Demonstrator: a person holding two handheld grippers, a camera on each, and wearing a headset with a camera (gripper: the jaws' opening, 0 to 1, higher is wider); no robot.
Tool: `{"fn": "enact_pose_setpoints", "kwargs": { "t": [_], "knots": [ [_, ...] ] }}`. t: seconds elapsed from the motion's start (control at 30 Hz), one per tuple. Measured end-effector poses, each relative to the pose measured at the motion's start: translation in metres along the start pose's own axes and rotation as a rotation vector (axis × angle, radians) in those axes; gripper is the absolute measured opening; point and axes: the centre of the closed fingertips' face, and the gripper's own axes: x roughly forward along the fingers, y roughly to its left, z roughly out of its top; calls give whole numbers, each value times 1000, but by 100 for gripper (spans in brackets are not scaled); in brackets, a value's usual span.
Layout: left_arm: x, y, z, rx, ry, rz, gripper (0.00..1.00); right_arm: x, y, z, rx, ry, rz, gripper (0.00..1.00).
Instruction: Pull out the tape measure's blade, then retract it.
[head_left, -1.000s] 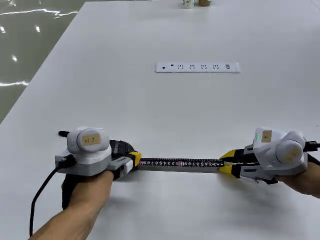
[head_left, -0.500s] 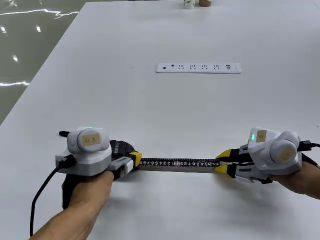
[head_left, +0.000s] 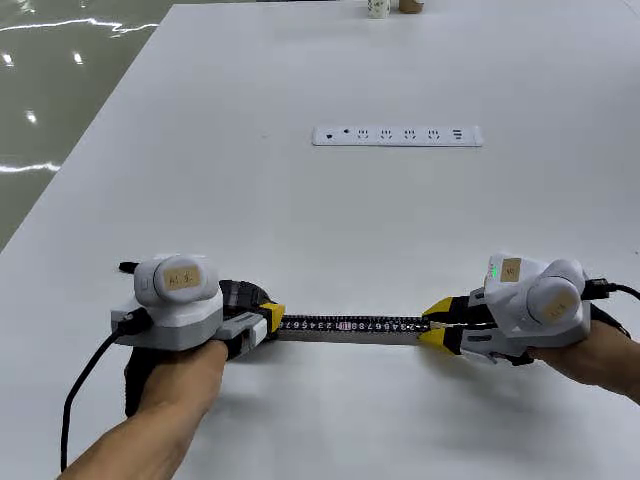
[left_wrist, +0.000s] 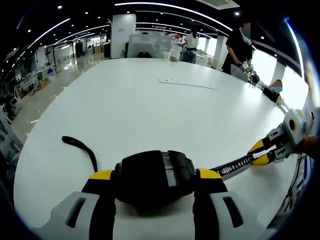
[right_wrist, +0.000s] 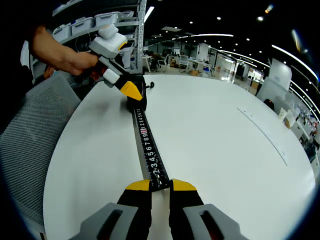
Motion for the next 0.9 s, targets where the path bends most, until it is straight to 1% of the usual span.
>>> {"fn": "enact_pose_setpoints", "kwargs": {
  "t": [0.9],
  "knots": [
    [1,0,0,-3,3,-3,57,14,6,13,-4,-10,16,9]
  ]
}}
